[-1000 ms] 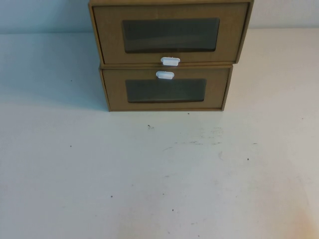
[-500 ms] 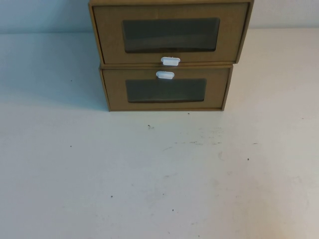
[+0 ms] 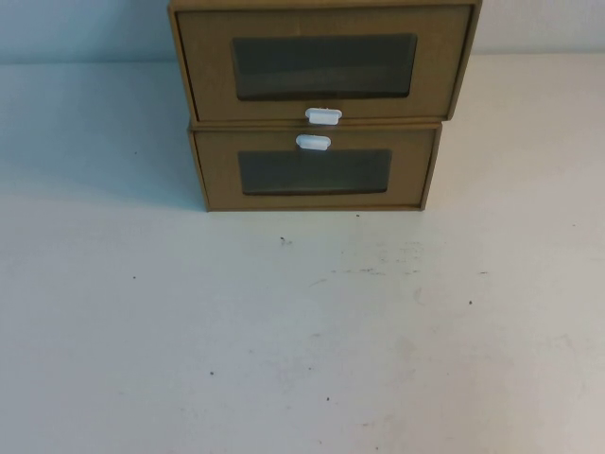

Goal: Open the shoe box
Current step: 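Pull the top drawer of the cardboard box fully open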

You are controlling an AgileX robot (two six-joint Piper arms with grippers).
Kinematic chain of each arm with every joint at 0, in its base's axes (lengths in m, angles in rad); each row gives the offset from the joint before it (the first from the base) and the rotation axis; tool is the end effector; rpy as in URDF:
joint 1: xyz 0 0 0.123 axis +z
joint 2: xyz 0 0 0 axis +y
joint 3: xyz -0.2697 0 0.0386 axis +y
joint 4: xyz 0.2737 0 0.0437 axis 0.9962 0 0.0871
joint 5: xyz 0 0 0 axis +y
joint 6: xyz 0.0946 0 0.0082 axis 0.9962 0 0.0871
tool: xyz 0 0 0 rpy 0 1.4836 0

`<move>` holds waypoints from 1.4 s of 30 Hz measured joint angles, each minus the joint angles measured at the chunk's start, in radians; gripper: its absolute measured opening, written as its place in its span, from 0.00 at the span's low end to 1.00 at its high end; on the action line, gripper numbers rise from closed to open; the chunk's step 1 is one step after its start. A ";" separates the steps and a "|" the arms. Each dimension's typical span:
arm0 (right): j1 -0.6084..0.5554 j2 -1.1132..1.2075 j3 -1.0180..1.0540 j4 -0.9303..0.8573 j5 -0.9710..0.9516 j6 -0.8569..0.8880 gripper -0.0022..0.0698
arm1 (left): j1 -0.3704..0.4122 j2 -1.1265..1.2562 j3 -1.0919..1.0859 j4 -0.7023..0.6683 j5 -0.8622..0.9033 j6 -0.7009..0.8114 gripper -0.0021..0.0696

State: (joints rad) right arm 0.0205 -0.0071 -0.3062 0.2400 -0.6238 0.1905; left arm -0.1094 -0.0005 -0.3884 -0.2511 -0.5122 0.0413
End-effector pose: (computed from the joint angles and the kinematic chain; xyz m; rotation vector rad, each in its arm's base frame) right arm 0.0272 -0.0126 0.3652 0.2364 0.5281 0.3567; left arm 0.0211 0.0093 0.3836 -0.1393 0.5923 -0.2428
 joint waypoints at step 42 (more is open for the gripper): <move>0.522 1.244 -0.631 -0.147 0.849 -0.555 0.01 | -0.052 1.508 -1.269 -0.286 1.132 0.467 0.02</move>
State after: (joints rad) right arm 0.5423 1.2370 -0.9374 0.0928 0.2252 -0.3649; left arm -0.1612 1.5077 -1.6573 -0.5373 0.6193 0.5078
